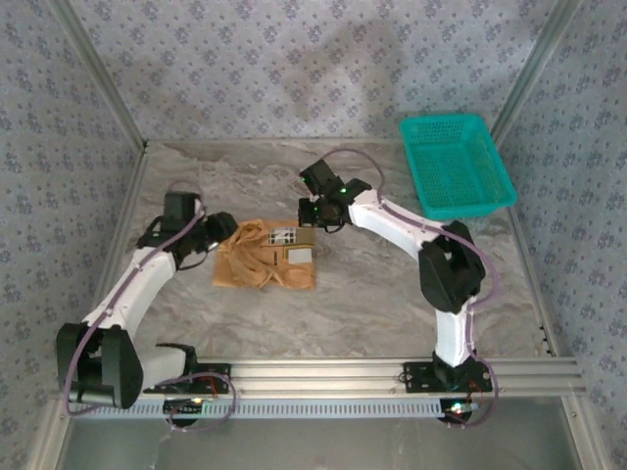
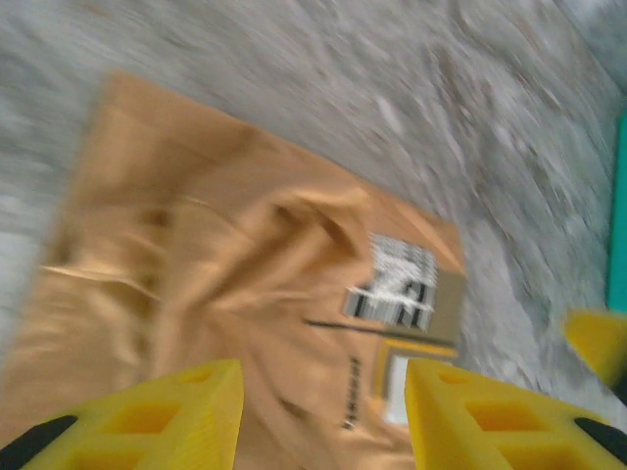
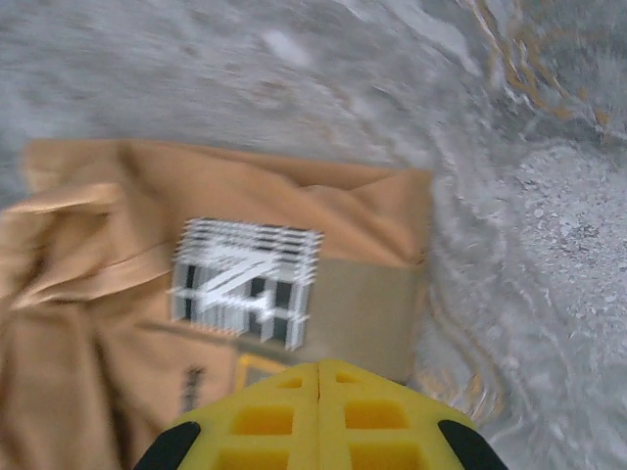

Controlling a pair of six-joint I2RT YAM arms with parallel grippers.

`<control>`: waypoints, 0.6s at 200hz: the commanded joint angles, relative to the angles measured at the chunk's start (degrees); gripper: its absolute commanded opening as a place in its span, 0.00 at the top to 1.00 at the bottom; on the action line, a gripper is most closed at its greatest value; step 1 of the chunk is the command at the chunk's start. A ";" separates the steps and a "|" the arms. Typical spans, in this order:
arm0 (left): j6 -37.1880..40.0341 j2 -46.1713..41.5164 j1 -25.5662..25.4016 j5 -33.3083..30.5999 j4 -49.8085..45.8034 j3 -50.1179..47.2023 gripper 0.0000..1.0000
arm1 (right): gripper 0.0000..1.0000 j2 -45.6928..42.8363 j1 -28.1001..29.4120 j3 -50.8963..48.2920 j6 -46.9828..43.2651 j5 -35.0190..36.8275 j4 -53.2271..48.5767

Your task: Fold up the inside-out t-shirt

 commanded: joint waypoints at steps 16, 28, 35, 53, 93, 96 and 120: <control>-8.72 2.65 -9.69 -1.74 8.61 -0.70 0.55 | 1.00 6.29 1.04 -0.44 3.34 -4.96 4.63; -10.47 5.50 -11.30 -0.67 12.18 -1.51 0.56 | 1.00 7.98 0.97 -0.67 4.01 -5.31 4.98; -11.35 7.49 -11.75 -0.17 13.92 -1.86 0.56 | 1.00 8.72 1.10 -0.93 4.34 -5.16 5.01; -12.25 12.93 -11.96 1.68 17.40 -1.49 0.58 | 1.00 9.78 1.40 -2.52 5.14 -4.64 5.25; -10.76 25.72 -11.98 2.63 20.53 3.98 0.61 | 1.00 9.52 1.74 -7.03 7.60 -3.23 7.34; -10.58 26.71 -11.90 2.58 20.57 4.34 0.62 | 1.00 9.53 1.81 -7.24 7.78 -3.06 7.33; -9.92 32.34 -9.04 2.10 20.64 5.84 0.65 | 1.00 9.35 2.01 -8.48 8.18 -2.54 7.43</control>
